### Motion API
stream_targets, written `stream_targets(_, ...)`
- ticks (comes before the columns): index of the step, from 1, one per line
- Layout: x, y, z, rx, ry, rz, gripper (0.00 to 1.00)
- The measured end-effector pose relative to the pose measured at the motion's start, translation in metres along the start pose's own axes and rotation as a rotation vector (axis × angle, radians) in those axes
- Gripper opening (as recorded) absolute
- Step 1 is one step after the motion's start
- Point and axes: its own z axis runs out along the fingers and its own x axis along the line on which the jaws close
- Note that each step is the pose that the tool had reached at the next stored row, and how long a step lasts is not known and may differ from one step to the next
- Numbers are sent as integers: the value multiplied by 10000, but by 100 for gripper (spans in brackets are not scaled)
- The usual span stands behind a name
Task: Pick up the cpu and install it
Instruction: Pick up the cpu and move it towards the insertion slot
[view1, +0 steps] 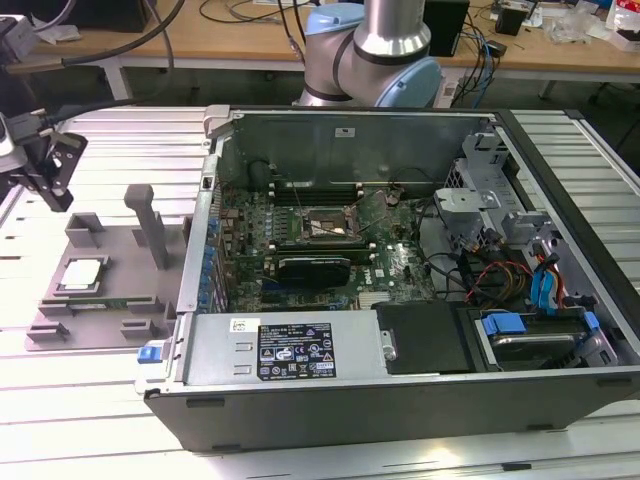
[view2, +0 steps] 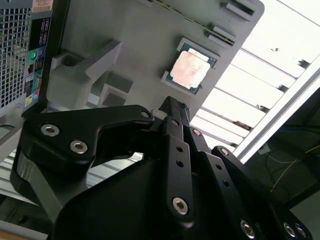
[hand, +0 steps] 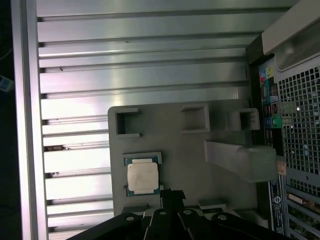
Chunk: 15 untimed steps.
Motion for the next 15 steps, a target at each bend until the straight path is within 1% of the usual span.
stream_targets(7,60,-4,5,-1,0,-17,11)
stream_targets(15,150,-11,19,-1,2,-35,11)
